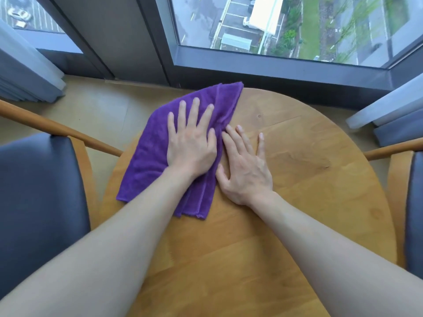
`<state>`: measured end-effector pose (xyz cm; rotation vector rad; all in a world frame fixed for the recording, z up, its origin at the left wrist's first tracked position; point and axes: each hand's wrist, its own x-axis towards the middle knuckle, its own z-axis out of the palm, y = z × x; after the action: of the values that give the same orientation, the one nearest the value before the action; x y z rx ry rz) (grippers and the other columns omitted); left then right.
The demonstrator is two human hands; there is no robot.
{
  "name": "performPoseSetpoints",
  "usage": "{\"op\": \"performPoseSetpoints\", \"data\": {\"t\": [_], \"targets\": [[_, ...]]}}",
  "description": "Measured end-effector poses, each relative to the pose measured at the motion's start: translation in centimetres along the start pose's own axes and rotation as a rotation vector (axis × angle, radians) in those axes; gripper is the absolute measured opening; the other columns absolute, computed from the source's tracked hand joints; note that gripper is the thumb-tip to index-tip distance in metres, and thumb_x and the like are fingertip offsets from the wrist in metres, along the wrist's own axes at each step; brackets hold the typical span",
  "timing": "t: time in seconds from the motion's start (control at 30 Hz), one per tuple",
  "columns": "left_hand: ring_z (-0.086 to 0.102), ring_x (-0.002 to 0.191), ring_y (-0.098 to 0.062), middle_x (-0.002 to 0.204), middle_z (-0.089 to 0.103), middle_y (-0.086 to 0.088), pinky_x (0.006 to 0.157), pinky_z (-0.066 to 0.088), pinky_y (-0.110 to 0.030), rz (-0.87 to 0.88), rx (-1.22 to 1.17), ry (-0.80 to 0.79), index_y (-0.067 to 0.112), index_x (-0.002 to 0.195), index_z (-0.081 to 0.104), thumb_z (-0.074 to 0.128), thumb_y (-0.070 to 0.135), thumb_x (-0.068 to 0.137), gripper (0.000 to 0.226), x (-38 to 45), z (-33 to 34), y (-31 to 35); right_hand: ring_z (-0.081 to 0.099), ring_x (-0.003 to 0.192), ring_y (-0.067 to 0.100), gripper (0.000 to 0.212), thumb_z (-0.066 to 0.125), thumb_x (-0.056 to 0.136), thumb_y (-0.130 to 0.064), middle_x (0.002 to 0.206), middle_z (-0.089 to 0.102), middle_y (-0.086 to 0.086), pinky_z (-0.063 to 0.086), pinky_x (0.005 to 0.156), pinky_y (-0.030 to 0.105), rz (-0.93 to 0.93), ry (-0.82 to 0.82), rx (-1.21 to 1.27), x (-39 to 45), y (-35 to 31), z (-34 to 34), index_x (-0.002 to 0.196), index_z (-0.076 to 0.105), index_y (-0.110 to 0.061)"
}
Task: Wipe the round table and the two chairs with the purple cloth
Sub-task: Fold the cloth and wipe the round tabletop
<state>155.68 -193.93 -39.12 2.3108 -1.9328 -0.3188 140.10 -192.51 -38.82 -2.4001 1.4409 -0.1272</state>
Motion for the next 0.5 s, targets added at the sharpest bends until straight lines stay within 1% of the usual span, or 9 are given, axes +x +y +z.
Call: {"op": "performPoseSetpoints", "data": {"t": [0.1, 0.17, 0.23, 0.27, 0.3, 0.33, 0.4, 0.47, 0.5], "targets": [[0.006, 0.159, -0.025, 0.171, 0.016, 0.002, 0.127, 0.007, -0.051, 0.026, -0.034, 0.008, 0.033, 0.161, 0.026, 0.033, 0.040, 0.097, 0.064, -5.4, -0.2, 0.8, 0.025, 0.154, 0.026, 0.065, 0.046, 0.085, -0.035, 0.158, 0.037, 0.011, 0.005, 0.126, 0.057, 0.041, 0.062, 0.062, -0.4, -0.1, -0.4, 0.143, 0.042, -0.007], [0.014, 0.157, -0.027, 0.168, 0.025, 0.001, 0.126, 0.011, -0.052, 0.030, -0.045, -0.012, 0.031, 0.160, 0.028, 0.038, 0.038, 0.096, 0.065, -9.9, 0.0, 1.5, 0.030, 0.149, 0.029, 0.059, 0.043, 0.081, -0.032, 0.152, 0.041, 0.013, 0.005, 0.126, 0.055, 0.061, 0.076, 0.091, -0.3, 0.0, -0.6, 0.134, 0.045, -0.007], [0.030, 0.150, -0.030, 0.159, 0.040, -0.002, 0.126, 0.016, -0.052, 0.028, -0.047, -0.045, 0.031, 0.161, 0.026, 0.041, 0.037, 0.097, 0.066, -14.4, 0.4, 1.5, 0.031, 0.148, 0.030, 0.061, 0.035, 0.078, -0.034, 0.151, 0.040, 0.014, 0.005, 0.126, 0.056, 0.055, 0.070, 0.096, -0.3, 0.0, -0.8, 0.132, 0.045, -0.006], [0.034, 0.147, -0.030, 0.155, 0.043, -0.003, 0.126, 0.016, -0.052, 0.022, -0.038, -0.063, 0.032, 0.161, 0.024, 0.042, 0.040, 0.097, 0.067, -16.2, 0.5, 1.1, 0.031, 0.147, 0.030, 0.063, 0.033, 0.077, -0.034, 0.151, 0.039, 0.013, 0.005, 0.126, 0.057, 0.047, 0.067, 0.093, -0.3, -0.1, -0.8, 0.132, 0.045, -0.006], [0.032, 0.147, -0.031, 0.155, 0.043, -0.006, 0.127, 0.014, -0.052, 0.005, -0.018, -0.078, 0.035, 0.161, 0.023, 0.043, 0.044, 0.097, 0.067, -17.4, 0.7, 0.5, 0.031, 0.147, 0.030, 0.064, 0.033, 0.077, -0.034, 0.151, 0.038, 0.013, 0.005, 0.126, 0.057, 0.041, 0.063, 0.092, -0.2, -0.1, -0.9, 0.133, 0.045, -0.006], [0.027, 0.151, -0.033, 0.159, 0.037, -0.010, 0.127, 0.010, -0.052, -0.034, 0.002, -0.080, 0.038, 0.160, 0.024, 0.044, 0.052, 0.096, 0.069, -18.1, 0.7, -0.3, 0.030, 0.148, 0.030, 0.064, 0.033, 0.078, -0.034, 0.151, 0.038, 0.012, 0.005, 0.126, 0.057, 0.033, 0.055, 0.090, -0.3, 0.0, -1.0, 0.134, 0.045, -0.006], [0.005, 0.157, -0.037, 0.170, 0.012, -0.013, 0.127, -0.001, -0.052, -0.150, 0.033, -0.062, 0.041, 0.158, 0.026, 0.046, 0.071, 0.089, 0.078, -18.0, 0.4, -2.1, 0.026, 0.150, 0.030, 0.064, 0.035, 0.080, -0.036, 0.155, 0.036, 0.012, 0.005, 0.125, 0.058, 0.003, 0.029, 0.067, -0.1, 0.3, -1.2, 0.138, 0.045, -0.009], [-0.010, 0.157, -0.036, 0.171, -0.010, -0.009, 0.126, -0.005, -0.052, -0.193, 0.063, -0.091, 0.042, 0.160, 0.016, 0.038, 0.083, 0.083, 0.091, -16.7, 0.2, -3.3, 0.017, 0.155, 0.030, 0.068, 0.036, 0.084, -0.041, 0.163, 0.027, 0.011, 0.002, 0.125, 0.060, -0.010, 0.004, -0.002, -0.1, 1.5, -1.8, 0.146, 0.041, -0.015], [-0.014, 0.157, -0.035, 0.171, -0.015, -0.008, 0.127, -0.005, -0.053, -0.182, 0.071, -0.098, 0.040, 0.161, 0.012, 0.033, 0.084, 0.083, 0.092, -16.0, 0.1, -3.4, 0.010, 0.157, 0.030, 0.071, 0.035, 0.085, -0.045, 0.168, 0.020, 0.009, -0.001, 0.124, 0.062, 0.003, -0.007, -0.045, -0.2, 2.5, -2.1, 0.152, 0.036, -0.019]]}}
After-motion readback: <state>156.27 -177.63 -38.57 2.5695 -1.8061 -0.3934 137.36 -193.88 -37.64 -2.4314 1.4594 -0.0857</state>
